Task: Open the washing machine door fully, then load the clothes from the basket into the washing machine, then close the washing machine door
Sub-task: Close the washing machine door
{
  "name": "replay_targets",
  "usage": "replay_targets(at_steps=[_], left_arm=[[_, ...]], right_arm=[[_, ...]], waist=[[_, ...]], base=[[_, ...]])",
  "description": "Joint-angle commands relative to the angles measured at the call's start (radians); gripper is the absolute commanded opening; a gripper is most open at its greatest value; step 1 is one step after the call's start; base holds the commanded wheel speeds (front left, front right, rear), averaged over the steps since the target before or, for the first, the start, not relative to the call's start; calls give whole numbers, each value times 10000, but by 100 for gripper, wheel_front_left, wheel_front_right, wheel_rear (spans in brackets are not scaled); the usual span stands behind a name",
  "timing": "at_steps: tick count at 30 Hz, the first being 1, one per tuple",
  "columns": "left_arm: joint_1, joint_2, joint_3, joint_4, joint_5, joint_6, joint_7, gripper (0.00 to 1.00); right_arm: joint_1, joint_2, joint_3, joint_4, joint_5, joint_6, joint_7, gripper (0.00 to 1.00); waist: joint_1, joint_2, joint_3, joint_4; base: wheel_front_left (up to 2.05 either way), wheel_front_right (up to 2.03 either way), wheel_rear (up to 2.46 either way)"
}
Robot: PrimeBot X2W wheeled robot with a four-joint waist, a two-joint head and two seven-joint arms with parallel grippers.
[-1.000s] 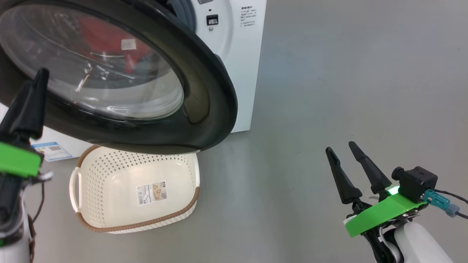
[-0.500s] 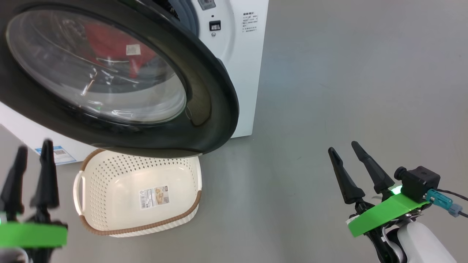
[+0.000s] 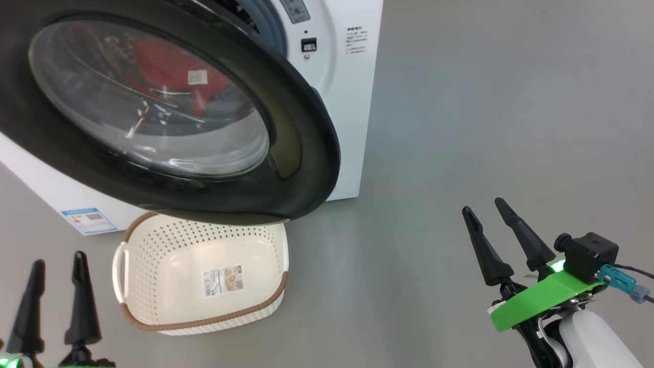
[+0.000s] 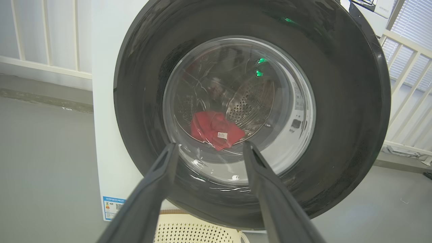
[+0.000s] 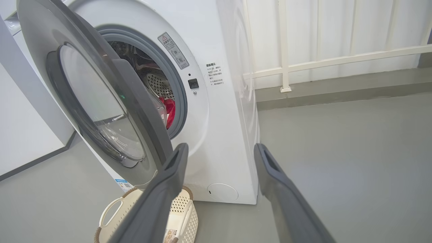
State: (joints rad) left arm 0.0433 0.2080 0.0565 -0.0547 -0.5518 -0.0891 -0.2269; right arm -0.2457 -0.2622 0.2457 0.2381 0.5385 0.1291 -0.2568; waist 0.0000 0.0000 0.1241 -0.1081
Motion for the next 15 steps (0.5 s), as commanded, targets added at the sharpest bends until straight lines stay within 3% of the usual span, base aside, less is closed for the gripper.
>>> replay_targets(at_steps=[1,15], left_arm=[[-119,114,299,-126,185,103,-131,100],[-372,-505,201,306,1477,223,-343,100]], right_arm=[[52,-129,170,-223,-61,16,-49,100],[67,-194,-97,-328,-71,16,-49,100]], waist=[[0,0,-45,61],[0,0,89,363]], base=[[0,0,0],[0,0,0]])
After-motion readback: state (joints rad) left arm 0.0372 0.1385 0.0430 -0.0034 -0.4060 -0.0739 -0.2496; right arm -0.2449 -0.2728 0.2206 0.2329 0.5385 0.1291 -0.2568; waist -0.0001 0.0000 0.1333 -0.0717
